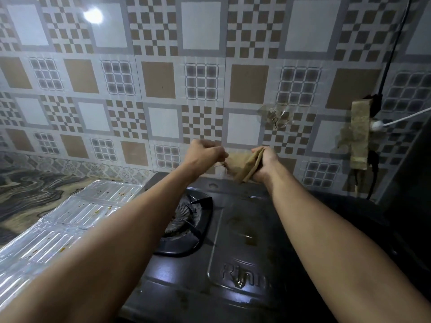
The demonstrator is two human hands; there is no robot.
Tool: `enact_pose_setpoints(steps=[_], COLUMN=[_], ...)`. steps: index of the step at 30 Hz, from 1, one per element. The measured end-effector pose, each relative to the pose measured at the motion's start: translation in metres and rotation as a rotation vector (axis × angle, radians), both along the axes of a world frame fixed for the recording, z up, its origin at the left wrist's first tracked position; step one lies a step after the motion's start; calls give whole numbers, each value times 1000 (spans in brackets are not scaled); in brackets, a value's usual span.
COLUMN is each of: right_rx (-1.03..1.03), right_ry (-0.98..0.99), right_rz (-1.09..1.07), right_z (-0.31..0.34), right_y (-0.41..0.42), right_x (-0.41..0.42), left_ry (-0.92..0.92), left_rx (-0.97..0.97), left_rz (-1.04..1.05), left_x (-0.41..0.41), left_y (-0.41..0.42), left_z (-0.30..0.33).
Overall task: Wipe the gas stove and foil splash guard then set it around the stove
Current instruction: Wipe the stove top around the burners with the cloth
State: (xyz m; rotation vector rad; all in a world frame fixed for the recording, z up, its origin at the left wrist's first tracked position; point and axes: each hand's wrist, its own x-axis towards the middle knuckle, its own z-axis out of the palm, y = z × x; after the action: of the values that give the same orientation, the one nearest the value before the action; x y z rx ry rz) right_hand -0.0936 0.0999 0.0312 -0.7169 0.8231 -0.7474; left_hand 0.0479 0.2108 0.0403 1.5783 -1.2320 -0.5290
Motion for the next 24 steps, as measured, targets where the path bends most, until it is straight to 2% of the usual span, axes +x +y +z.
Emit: enact_pose_setpoints(steps=[1, 3, 5, 9, 12, 13, 16, 21, 24], right_rx=[-112, -397, -660, -914, -1230, -1277, -1311, -1426, -1470], right_ry=[95, 393, 662, 1019, 1338, 1412, 1494, 1470, 1402], right_rz=[-64, -118, -66, 402, 620, 671, 740, 793, 837], right_z=[-2, -12, -31, -80, -105, -111, -119, -122, -124], right_y=[-5, -13, -19, -22, -32, -35, -47, -55, -56], right_x=[1, 4, 10, 23, 20, 20, 25, 53, 86], left_ry=[-17, -174, -324, -624, -717, -716, -664, -534, -487], left_rx=[-17, 57, 173, 467, 584, 603, 675, 739, 771], left_rz=[115, 297, 392, 502, 574, 600, 630, 651, 576], left_x=[9, 33, 55, 95, 112, 114, 122, 129, 150], left_y=[3, 11, 22, 46, 60, 64, 71, 69, 64], left_z=[-5, -25, -48, -91, -109, -112, -119, -118, -129])
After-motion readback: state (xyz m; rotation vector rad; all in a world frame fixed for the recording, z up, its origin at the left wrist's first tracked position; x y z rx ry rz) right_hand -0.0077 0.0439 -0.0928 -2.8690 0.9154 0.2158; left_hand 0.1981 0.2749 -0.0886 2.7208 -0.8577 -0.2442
